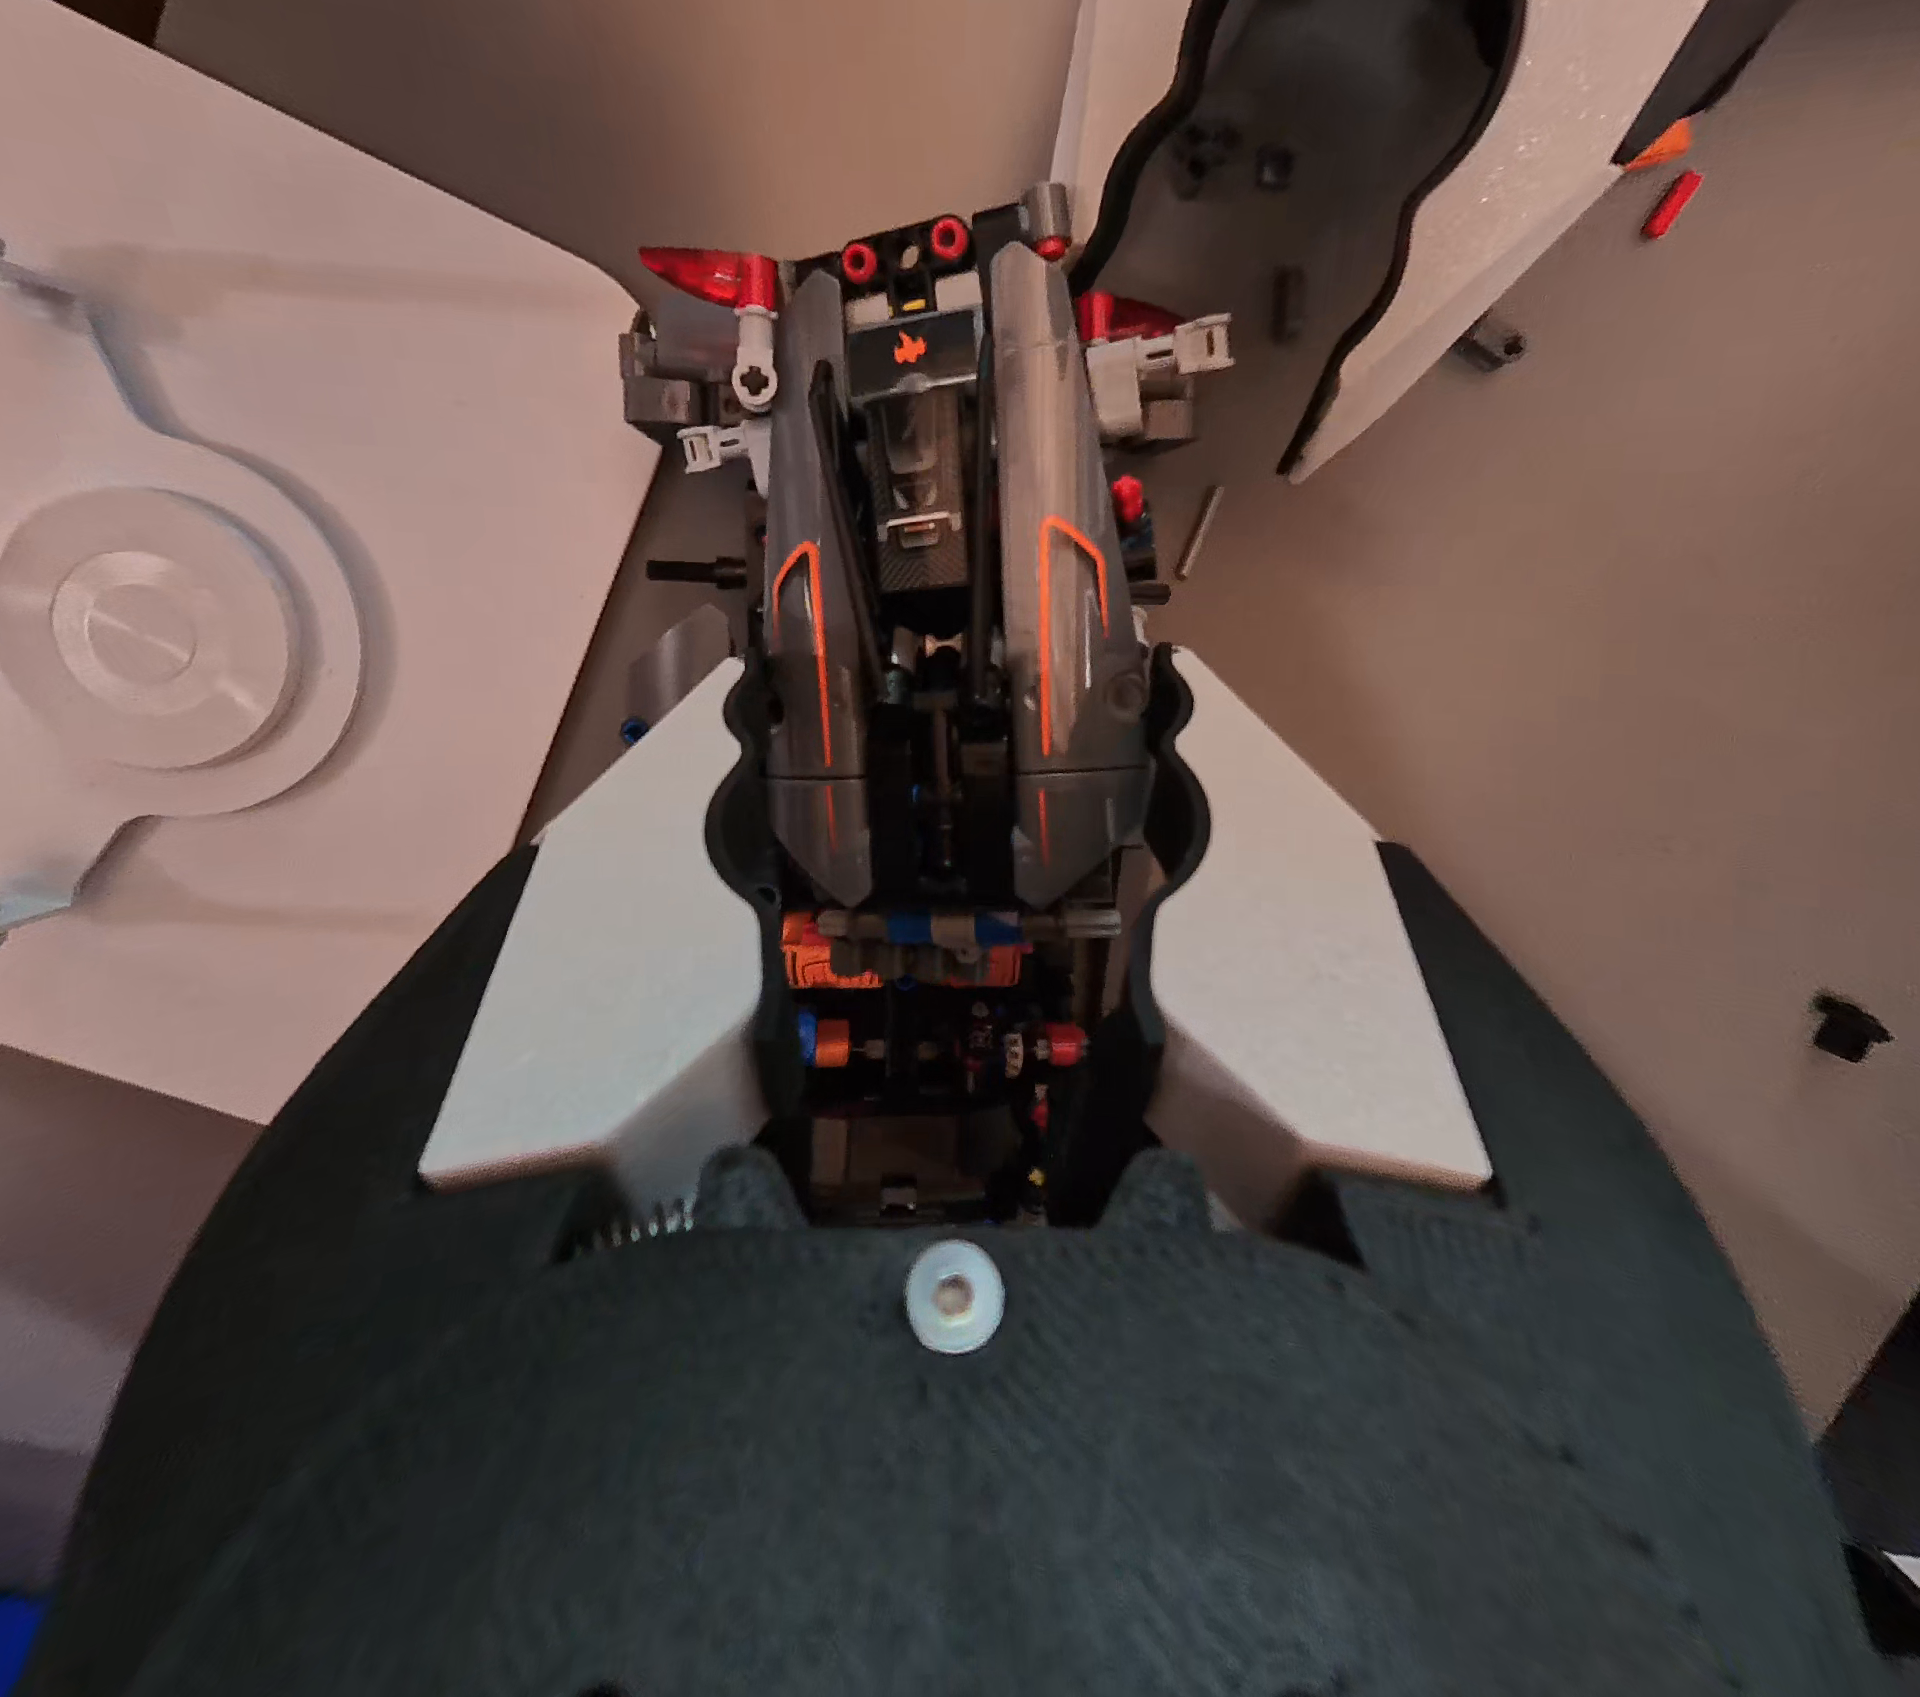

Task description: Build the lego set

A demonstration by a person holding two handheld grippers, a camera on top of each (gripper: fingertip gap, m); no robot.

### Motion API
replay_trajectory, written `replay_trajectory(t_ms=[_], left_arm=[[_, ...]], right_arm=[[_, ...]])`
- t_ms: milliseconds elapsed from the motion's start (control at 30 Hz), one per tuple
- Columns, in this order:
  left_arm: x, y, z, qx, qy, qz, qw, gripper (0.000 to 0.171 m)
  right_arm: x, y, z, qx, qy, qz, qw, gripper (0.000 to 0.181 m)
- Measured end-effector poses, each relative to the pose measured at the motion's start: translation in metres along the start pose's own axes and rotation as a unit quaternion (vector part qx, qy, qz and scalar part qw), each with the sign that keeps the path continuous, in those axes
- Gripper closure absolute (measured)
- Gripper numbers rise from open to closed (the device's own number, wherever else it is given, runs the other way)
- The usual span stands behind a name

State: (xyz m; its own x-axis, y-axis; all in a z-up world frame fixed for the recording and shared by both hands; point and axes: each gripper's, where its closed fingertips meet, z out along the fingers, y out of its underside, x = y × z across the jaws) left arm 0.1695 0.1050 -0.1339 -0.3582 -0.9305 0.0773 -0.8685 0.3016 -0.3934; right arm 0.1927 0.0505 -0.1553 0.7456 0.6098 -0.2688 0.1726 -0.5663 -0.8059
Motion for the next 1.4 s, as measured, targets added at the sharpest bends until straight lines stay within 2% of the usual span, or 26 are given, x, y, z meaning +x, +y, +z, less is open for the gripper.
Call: replay_trajectory(t_ms=[133,600,633,667,900,1000,1100,1267,1400], left_arm=[[-0.001,-0.001,-0.006,0.009,-0.027,0.021,0.999,0.1],[-0.005,-0.017,-0.026,0.1,-0.069,0.046,0.992,0.102],[-0.003,-0.02,-0.028,0.113,-0.067,0.05,0.99,0.105],[0.001,-0.023,-0.03,0.128,-0.06,0.057,0.988,0.123],[0.001,-0.013,-0.015,0.106,-0.062,0.057,0.991,0.122],[-0.001,-0.009,-0.016,0.101,-0.062,0.046,0.992,0.106],[0.001,-0.004,-0.025,0.116,-0.054,0.038,0.991,0.098],[-0.005,0.017,-0.03,0.125,-0.046,0.038,0.99,0.095],[-0.005,0.021,-0.033,0.147,-0.024,0.043,0.988,0.099]], right_arm=[[0.0,0.0,0.0,0.001,-0.002,0.001,1.0,0.128],[-0.001,-0.002,-0.001,0.007,-0.008,0.004,1.0,0.128],[-0.001,-0.002,-0.002,0.009,-0.009,0.006,1.0,0.128],[-0.001,-0.002,-0.002,0.01,-0.01,0.007,1.0,0.128],[-0.001,-0.003,-0.003,0.014,-0.012,0.009,1.0,0.125],[0.0,-0.005,-0.005,0.021,-0.014,0.015,1.0,0.125],[0.0,-0.009,-0.011,0.045,-0.021,0.029,0.998,0.127],[0.007,-0.019,-0.025,0.088,-0.039,0.084,0.992,0.132],[0.012,-0.032,-0.035,0.124,-0.034,0.123,0.984,0.137]])
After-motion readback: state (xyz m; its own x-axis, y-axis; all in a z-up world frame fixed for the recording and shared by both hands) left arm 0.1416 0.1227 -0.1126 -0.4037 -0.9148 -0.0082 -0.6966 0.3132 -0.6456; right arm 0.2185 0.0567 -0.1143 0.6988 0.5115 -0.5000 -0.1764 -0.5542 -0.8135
